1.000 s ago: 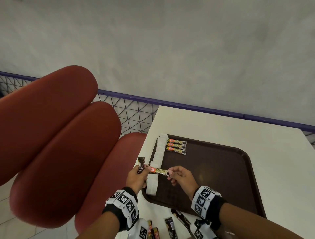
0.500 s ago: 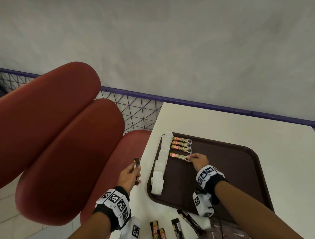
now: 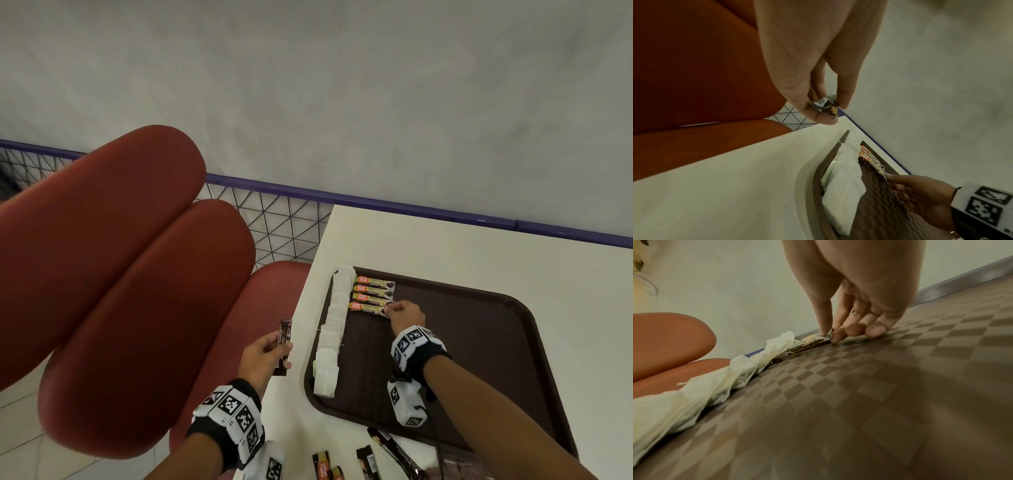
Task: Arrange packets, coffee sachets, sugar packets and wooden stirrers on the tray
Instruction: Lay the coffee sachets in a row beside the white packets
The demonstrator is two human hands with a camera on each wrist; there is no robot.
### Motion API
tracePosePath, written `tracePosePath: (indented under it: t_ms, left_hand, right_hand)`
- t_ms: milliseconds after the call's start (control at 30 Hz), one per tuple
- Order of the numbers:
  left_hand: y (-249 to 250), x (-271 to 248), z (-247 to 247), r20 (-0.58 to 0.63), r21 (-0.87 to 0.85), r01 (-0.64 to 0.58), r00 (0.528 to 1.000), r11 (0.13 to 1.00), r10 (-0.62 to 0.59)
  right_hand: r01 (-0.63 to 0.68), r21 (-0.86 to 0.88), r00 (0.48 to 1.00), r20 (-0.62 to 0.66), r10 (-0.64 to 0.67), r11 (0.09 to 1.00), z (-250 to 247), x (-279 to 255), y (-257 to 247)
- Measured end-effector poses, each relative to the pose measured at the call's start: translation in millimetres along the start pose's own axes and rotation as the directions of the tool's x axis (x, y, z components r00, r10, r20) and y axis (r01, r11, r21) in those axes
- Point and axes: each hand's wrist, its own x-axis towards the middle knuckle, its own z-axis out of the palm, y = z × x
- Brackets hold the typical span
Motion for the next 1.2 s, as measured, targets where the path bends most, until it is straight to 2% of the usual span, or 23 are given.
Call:
tracePosePath:
  t_ms: [400, 500, 567, 633, 700, 800, 933, 1033, 1200]
  left_hand:
    - [-1, 2, 3, 0.041, 0.039, 0.003, 0.999, 0.999, -0.005]
    - [0, 2, 6, 0.033, 0.062, -0.004, 0.999, 0.998, 0.002]
    - [0, 2, 8, 0.031, 0.087, -0.005, 1.0, 0.996, 0.002]
    - [2, -1, 11, 0.036, 0.108, -0.012, 0.999, 0.994, 0.008]
    - [6, -5, 15, 0.063, 0.107, -0.011, 0.998, 0.994, 0.005]
    - [12, -15, 23, 0.12, 0.101, 0.012, 0.993, 0.995, -0.024]
    - [14, -24, 32, 0.164, 0.068, 0.041, 0.985, 0.997, -0.052]
    - [16, -30, 35, 0.178, 0.051, 0.036, 0.983, 0.998, -0.045]
    - [18, -34, 35, 0.181, 0.091, 0.019, 0.983, 0.996, -0.036]
  right_hand:
    - [0.026, -0.043, 0.997, -0.072, -0.029, 0.999, -3, -3, 4]
    - [0.124, -0.144, 0.988, -0.076, -0.136, 0.982, -4, -5, 6]
    - [0.234, -0.219, 0.969, -0.023, -0.245, 0.947, -4, -10, 5]
    - [0.375, -0.193, 0.927, 0.09, -0.364, 0.907, -3, -20, 4]
    - [0.515, -0.098, 0.849, 0.198, -0.49, 0.852, -2, -33, 2]
    - [0.616, 0.055, 0.736, 0.314, -0.6, 0.786, 0, -55, -6]
    - [0.628, 0.138, 0.66, 0.427, -0.618, 0.766, 6, -76, -18]
    - [0.566, 0.146, 0.676, 0.481, -0.558, 0.811, 9, -85, -20]
    - [0.384, 0.295, 0.709, 0.513, -0.484, 0.875, 1, -91, -21]
